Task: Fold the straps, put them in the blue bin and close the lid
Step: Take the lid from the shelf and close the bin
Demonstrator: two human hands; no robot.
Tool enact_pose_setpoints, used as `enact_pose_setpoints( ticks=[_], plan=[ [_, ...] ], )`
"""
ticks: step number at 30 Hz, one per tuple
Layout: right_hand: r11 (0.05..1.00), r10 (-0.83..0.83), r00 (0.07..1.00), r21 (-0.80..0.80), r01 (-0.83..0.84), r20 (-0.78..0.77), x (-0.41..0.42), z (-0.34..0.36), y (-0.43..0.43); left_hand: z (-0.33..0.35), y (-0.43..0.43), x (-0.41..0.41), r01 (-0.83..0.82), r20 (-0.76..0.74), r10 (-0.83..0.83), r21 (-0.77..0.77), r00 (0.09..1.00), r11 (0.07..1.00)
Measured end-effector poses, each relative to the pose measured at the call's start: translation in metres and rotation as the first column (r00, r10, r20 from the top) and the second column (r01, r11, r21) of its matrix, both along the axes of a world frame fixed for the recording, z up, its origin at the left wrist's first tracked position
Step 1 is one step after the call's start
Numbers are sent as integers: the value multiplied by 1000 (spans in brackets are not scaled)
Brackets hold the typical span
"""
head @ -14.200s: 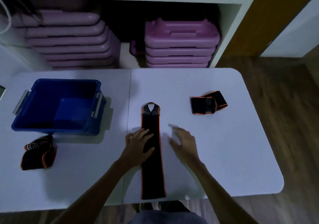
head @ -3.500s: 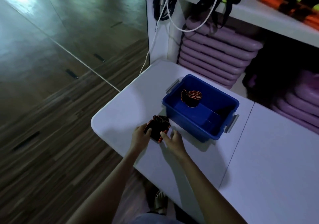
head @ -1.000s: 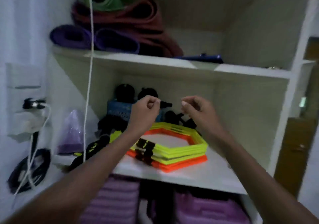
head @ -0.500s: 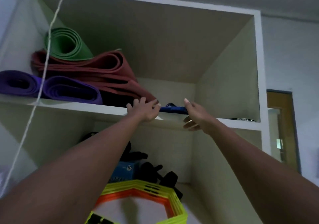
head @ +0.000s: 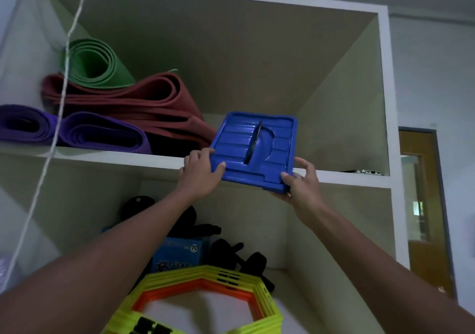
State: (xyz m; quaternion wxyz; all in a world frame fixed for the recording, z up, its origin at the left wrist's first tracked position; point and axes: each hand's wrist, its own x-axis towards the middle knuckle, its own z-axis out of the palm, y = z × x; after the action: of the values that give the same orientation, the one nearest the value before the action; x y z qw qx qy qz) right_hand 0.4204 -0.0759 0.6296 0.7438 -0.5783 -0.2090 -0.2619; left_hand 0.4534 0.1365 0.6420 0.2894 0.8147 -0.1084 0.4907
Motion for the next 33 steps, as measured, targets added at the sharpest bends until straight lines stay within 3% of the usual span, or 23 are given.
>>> enact_pose_setpoints(
  ticks=[5, 8, 11, 15, 22, 25, 28, 33],
  plan=[
    [993, 8, 999, -114, -1, 54, -31, -8, -22, 20, 12, -34, 302, 43, -300, -221, 953, 927],
    [995, -15, 997, -100, 23, 80, -46, -16, -36, 33, 30, -56, 320, 121, -297, -325, 947, 890],
    [997, -82, 995, -4, 83, 52, -58, -33, -43, 21, 48, -80, 358, 97, -348, -375, 933, 855],
    [982, -85, 989, 158, 104, -123, -68, -85, -39, -50, 73, -116, 440, 14, -504, -510, 863, 739],
    [969, -202, 902, 52, 240, -381, -102, -250, 17, -269, 121, -195, 214, -276, -466, -620, 841, 755],
    [964, -182, 850, 80, 253, -495, -128, -327, 57, -372, 140, -240, 2, -405, -278, -563, 871, 826],
    [993, -113, 802, -31, 117, -586, -158, -406, 95, -454, 157, -290, -216, -515, -122, -547, 849, 809],
    [981, 69, 711, -83, -177, -700, -219, -505, 134, -539, 190, -361, -377, -685, -2, -404, 729, 834]
  ],
)
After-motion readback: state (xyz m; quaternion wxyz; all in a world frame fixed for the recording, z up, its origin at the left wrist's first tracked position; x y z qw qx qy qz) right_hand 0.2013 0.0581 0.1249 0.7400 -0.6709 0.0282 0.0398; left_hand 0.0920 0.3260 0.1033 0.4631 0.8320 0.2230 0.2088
